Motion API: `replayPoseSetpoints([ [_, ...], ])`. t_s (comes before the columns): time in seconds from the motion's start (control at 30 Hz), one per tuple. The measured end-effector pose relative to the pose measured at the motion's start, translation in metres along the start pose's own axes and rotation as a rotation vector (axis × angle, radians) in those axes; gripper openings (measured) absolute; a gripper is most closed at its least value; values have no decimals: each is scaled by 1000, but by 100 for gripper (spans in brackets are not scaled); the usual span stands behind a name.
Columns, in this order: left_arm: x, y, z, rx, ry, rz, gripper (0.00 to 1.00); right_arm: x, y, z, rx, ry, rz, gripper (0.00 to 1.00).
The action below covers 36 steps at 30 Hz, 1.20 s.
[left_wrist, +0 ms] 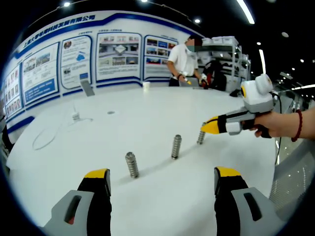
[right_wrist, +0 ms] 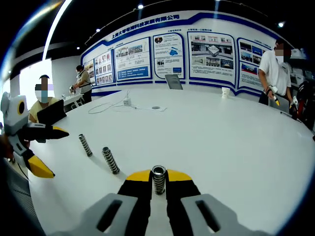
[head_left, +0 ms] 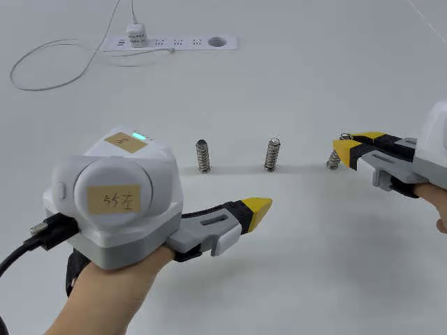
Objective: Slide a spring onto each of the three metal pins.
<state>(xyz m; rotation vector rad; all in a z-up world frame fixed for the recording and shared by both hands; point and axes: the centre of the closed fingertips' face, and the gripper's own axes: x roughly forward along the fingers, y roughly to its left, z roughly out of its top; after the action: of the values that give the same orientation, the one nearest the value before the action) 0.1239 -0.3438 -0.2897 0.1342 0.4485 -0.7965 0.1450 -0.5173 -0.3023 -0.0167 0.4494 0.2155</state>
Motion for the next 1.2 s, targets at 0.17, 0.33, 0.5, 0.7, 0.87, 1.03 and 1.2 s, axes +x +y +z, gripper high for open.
replayPoseSetpoints([
  [0.17, 0, 1, -1, 0, 2, 3, 88, 2, 2, -3, 8, 8, 2, 11],
  [0.33, 0, 2, -1, 0, 5, 4, 88, 3, 2, -6, 26, 9, 6, 11],
  [0.5, 0, 3, -2, 2, 9, 6, 87, 4, 2, -5, 50, 3, 14, 12],
  [0.7, -1, 8, -3, 1, 15, 16, 87, 3, 5, -5, 64, 10, 36, 17],
  [0.87, -2, 9, -3, 1, 16, 16, 87, 0, 7, 0, 47, 3, 51, 23],
  [1.03, -3, 9, -2, -4, 17, 13, 88, -9, 10, 5, 35, 1, 67, 29],
  [1.2, -4, 12, 1, -25, 17, 11, 88, -17, 15, 9, 33, 7, 95, 36],
])
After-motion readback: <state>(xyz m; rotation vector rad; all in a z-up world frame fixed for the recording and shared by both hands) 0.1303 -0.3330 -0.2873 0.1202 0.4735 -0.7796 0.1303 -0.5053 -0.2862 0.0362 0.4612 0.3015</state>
